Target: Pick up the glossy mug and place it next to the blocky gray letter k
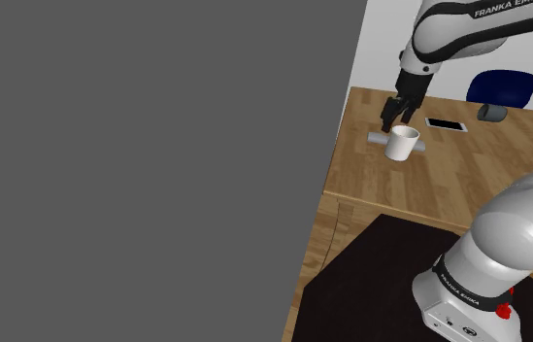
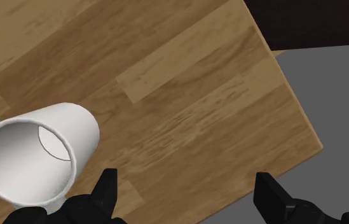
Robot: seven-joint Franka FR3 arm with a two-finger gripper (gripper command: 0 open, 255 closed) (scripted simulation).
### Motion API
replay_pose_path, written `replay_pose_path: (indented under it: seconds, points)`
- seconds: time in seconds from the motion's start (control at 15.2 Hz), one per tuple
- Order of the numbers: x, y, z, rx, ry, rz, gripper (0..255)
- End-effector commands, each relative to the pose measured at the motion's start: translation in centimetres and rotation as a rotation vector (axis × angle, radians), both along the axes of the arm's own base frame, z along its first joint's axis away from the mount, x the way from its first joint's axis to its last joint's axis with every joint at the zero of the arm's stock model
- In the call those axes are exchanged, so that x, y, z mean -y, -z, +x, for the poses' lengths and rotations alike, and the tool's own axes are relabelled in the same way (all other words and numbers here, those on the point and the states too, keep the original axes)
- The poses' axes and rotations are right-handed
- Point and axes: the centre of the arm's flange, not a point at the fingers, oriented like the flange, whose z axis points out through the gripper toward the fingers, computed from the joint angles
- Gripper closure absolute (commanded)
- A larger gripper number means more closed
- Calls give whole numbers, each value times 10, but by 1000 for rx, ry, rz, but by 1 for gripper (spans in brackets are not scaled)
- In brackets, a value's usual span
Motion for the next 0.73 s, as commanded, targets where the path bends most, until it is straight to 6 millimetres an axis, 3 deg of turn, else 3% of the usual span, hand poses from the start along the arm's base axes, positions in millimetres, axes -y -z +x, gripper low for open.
replay_pose_path:
  seconds: [0.0, 0.46, 0.66]
  points:
    - [22, 13, 1, 6, 4, -9, 0]
    - [95, 62, 6, 21, 20, -36, 0]
    - [96, 78, 6, 21, 20, -36, 0]
